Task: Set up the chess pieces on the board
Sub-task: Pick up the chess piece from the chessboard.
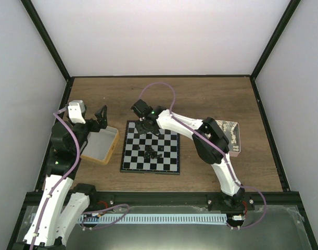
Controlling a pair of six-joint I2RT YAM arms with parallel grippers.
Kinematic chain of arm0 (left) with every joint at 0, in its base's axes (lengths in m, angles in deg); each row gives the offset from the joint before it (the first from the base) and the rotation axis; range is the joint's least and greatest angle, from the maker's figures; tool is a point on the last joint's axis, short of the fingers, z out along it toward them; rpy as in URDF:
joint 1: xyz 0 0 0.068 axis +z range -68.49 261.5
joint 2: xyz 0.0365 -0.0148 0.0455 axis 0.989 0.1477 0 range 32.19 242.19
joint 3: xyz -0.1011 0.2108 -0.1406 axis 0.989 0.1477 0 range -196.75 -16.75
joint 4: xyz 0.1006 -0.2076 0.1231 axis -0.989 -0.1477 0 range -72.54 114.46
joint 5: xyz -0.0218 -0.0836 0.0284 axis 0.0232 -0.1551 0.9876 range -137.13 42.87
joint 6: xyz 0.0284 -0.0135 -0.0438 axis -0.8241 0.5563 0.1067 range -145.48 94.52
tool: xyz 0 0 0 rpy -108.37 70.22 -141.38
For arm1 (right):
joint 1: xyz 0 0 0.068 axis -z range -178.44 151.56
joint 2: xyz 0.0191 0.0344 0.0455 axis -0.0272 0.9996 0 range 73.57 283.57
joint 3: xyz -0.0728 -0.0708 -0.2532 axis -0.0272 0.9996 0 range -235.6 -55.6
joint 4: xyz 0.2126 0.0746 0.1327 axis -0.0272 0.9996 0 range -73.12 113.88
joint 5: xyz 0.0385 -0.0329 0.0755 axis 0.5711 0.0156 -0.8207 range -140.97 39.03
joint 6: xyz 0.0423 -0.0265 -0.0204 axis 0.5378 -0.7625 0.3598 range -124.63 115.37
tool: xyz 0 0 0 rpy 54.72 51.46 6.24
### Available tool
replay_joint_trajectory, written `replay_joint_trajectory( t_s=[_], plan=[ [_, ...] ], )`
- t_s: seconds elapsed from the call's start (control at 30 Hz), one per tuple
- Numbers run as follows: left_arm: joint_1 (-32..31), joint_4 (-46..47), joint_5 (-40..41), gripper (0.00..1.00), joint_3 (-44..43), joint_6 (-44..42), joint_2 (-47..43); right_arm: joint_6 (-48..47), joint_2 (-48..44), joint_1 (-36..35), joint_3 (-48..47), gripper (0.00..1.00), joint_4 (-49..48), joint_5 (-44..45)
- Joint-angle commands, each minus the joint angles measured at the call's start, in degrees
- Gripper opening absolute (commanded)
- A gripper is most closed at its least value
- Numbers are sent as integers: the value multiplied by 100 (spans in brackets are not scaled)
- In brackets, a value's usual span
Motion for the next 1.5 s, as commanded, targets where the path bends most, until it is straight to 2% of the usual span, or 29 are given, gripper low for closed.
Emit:
replay_joint_trajectory(
  t_s=[0.0,0.23,0.7,0.83,0.9,1.07,1.23,1.47],
  plan=[
    [10,49,4,100,49,23,-16,-15,-39,-12,-14,39,10,-14],
    [10,49,4,100,52,23,-13,127,-356,-12,274,40,-192,109],
    [10,82,-137,100,103,50,60,456,-1665,33,1584,41,-1131,471],
    [-30,-280,-1110,93,-208,188,1171,712,-2069,172,2076,41,-1355,522],
    [-212,-612,-1277,89,-470,199,1788,834,-2332,269,2377,41,-1507,518],
    [-1026,-1262,-645,76,-1081,232,2922,1025,-3022,577,3090,40,-1795,498],
    [-1665,-1607,-221,56,-1551,562,3967,1067,-3674,884,3752,40,-1945,561],
    [-2238,-2379,311,45,-2415,837,5234,1033,-4315,1246,4469,41,-2116,547]
  ],
)
